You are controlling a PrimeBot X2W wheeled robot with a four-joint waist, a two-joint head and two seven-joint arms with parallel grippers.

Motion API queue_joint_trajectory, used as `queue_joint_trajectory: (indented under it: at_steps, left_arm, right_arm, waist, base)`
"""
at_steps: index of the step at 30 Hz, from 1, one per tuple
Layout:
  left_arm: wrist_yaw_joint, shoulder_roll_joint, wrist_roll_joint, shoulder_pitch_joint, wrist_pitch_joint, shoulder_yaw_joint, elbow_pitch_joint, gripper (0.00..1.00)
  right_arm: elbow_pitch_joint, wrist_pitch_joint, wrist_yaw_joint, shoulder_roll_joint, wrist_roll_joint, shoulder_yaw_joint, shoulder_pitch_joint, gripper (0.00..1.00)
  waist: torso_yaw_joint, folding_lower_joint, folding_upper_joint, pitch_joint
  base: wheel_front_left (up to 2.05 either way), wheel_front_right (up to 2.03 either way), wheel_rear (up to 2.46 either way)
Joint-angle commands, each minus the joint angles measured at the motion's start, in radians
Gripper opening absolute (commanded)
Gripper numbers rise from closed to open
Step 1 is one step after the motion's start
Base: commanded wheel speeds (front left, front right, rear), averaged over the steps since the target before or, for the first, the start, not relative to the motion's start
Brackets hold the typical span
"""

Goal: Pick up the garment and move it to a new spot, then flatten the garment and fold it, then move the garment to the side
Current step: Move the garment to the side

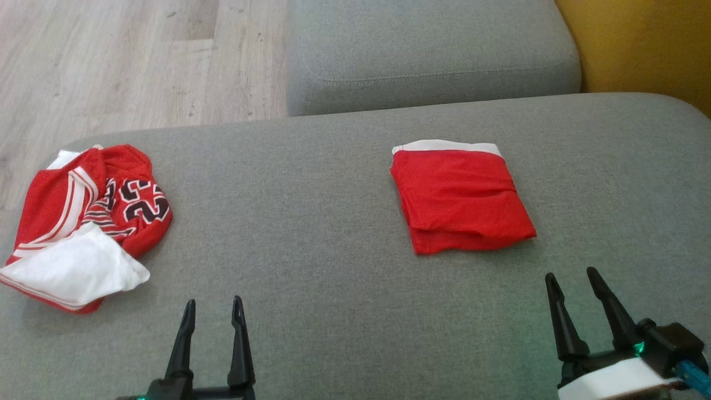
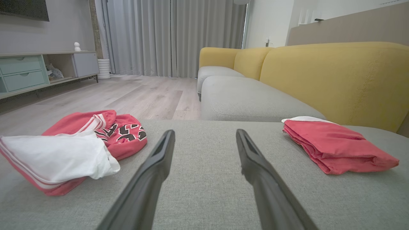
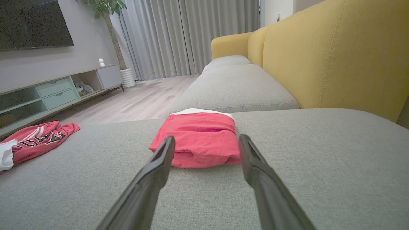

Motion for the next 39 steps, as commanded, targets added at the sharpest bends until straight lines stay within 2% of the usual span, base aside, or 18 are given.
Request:
queue_joint_trajectory:
  at_steps: [1,10,15,24,29,32,34,39]
  left_arm:
    - [-0.005,-0.003,-0.003,-0.022,-0.005,0.031,-0.026,1.00]
    - [0.008,-0.003,0.017,-0.038,-0.005,0.023,-0.052,1.00]
    - [0.014,-0.003,0.014,-0.074,-0.005,0.006,-0.092,1.00]
    - [0.033,-0.003,0.052,-0.176,-0.005,-0.046,-0.120,1.00]
    - [0.056,-0.003,0.086,-0.223,-0.005,-0.079,-0.156,1.00]
    - [0.073,-0.003,0.092,-0.240,-0.005,-0.093,-0.164,1.00]
    - [0.083,-0.003,0.086,-0.245,-0.005,-0.101,-0.166,1.00]
    - [0.094,-0.003,0.078,-0.255,-0.005,-0.108,-0.168,1.00]
  right_arm:
    - [-0.026,-0.011,0.007,-0.011,-0.006,0.019,-0.022,1.00]
    - [0.050,-0.011,0.007,-0.038,0.022,0.036,-0.091,1.00]
    - [0.155,0.011,0.007,-0.080,0.091,0.075,-0.229,1.00]
    - [0.306,0.346,0.007,-0.205,0.331,0.124,-0.547,1.00]
    - [0.366,0.532,0.007,-0.278,0.436,0.162,-0.649,1.00]
    - [0.374,0.609,0.007,-0.292,0.506,0.201,-0.670,1.00]
    - [0.365,0.641,0.007,-0.299,0.555,0.228,-0.674,0.00]
    - [0.353,0.639,0.007,-0.331,0.608,0.266,-0.691,0.00]
  waist:
    - [0.001,0.0000,0.0000,0.002]
    - [0.011,0.0000,0.0000,0.052]
    - [0.014,0.0000,0.0000,0.135]
    - [0.047,0.0000,0.0000,0.263]
    - [0.081,0.0000,0.0000,0.318]
    - [0.094,0.0000,0.0000,0.341]
    - [0.097,0.0000,0.0000,0.352]
    - [0.080,0.0000,0.0000,0.374]
  base:
    - [0.00,0.00,0.00]
    - [0.00,0.00,0.00]
    - [0.00,0.00,0.00]
    - [0.00,0.00,0.00]
    - [0.00,0.00,0.00]
    - [0.00,0.00,0.00]
    - [0.00,0.00,0.00]
    - [0.00,0.00,0.00]
